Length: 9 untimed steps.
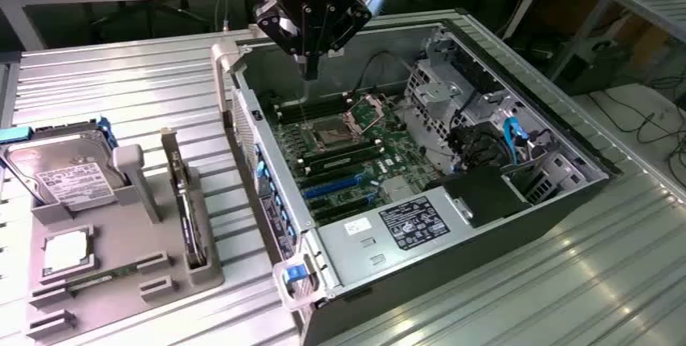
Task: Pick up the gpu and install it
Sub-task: 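Reach for the gpu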
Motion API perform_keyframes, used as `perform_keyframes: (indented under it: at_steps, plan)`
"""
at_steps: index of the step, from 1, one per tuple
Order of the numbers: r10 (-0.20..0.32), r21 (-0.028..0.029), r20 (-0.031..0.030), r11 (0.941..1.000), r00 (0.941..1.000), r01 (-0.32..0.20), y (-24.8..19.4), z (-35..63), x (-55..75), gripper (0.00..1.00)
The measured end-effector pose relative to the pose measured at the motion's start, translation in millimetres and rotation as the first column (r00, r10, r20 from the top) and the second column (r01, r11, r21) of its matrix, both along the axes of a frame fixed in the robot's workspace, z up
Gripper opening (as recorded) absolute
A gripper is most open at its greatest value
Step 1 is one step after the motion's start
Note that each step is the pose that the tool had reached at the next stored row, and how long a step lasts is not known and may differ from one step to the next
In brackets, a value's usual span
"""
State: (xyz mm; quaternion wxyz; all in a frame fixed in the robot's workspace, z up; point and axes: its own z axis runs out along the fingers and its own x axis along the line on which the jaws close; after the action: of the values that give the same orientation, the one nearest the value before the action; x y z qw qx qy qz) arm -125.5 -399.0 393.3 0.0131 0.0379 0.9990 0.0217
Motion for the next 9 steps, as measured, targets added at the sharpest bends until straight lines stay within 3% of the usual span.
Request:
perform_keyframes:
  at_steps: [9]
  plan:
    - [0.000,0.0000,0.0000,1.0000,1.0000,0.000,-0.4,0.0,-17.3,0.11]
